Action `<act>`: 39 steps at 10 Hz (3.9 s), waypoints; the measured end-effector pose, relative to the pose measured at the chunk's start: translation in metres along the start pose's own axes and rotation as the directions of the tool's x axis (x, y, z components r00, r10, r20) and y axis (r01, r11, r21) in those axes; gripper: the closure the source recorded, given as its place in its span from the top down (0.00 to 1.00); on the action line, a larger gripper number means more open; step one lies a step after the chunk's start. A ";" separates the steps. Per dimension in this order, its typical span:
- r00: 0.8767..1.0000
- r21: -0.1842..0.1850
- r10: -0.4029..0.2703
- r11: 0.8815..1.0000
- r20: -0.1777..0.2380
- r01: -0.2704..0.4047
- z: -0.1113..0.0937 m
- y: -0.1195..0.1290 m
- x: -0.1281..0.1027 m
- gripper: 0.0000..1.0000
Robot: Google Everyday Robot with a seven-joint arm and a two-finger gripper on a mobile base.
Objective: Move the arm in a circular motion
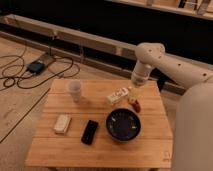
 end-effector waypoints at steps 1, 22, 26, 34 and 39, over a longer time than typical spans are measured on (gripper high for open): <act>1.000 0.000 0.000 1.000 0.000 0.000 0.000 0.000 0.000 0.80; 0.994 0.086 0.010 0.996 -0.106 -0.001 -0.049 -0.132 -0.031 0.80; 0.986 0.061 -0.079 0.994 -0.147 0.089 -0.035 -0.137 -0.084 0.80; 0.985 0.061 -0.080 0.994 -0.151 0.090 -0.034 -0.137 -0.084 0.80; 0.985 0.061 -0.079 0.994 -0.151 0.089 -0.034 -0.137 -0.083 0.80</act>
